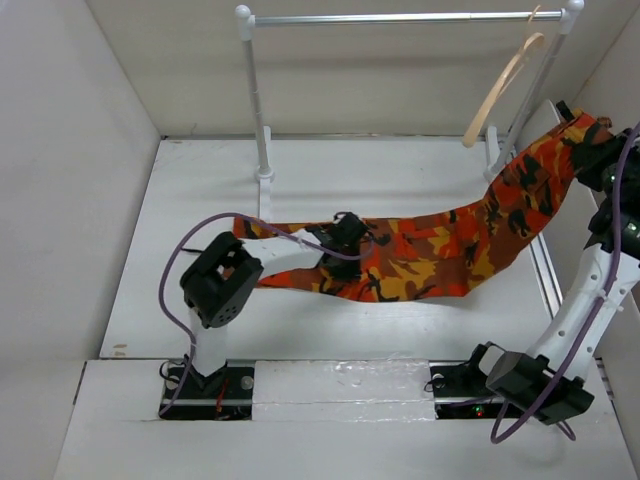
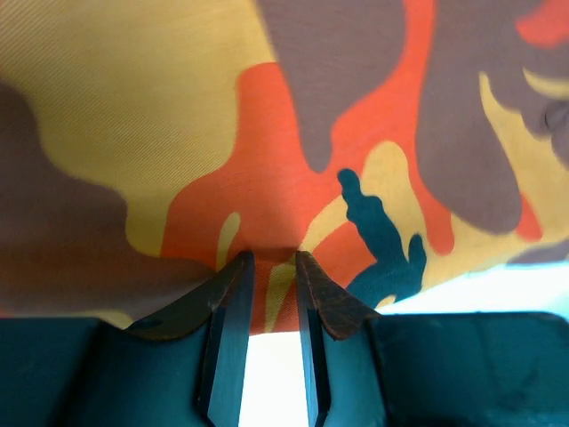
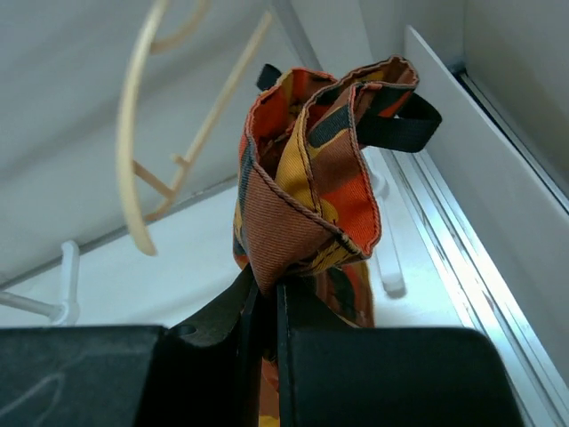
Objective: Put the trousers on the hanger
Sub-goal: Fold the trousers at the center of the board, then pick up the hanger from the clothesline.
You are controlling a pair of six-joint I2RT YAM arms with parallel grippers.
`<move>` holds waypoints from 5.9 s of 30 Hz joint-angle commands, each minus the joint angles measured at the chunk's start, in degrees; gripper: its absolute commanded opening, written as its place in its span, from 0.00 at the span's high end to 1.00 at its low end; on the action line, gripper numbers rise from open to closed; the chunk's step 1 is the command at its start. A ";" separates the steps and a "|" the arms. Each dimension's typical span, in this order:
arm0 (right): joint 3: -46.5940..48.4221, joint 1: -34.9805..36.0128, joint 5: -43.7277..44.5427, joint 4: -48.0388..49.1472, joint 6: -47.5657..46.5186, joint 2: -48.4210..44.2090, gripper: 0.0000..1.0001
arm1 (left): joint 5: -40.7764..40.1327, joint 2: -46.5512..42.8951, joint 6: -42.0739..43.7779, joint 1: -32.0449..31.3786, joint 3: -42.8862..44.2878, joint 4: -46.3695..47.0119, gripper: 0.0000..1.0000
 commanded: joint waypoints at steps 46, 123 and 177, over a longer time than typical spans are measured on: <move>-11.69 79.48 23.75 11.72 -6.75 16.12 0.99 | 10.31 -30.49 6.33 33.75 -6.96 -1.25 0.75; 24.94 15.54 -25.37 17.92 -6.16 29.54 0.08 | 3.54 -33.64 13.36 15.53 -3.27 -2.47 0.86; 8.32 24.77 -29.42 69.98 22.18 37.21 0.91 | 7.13 -31.00 9.14 13.69 -4.44 -1.24 0.82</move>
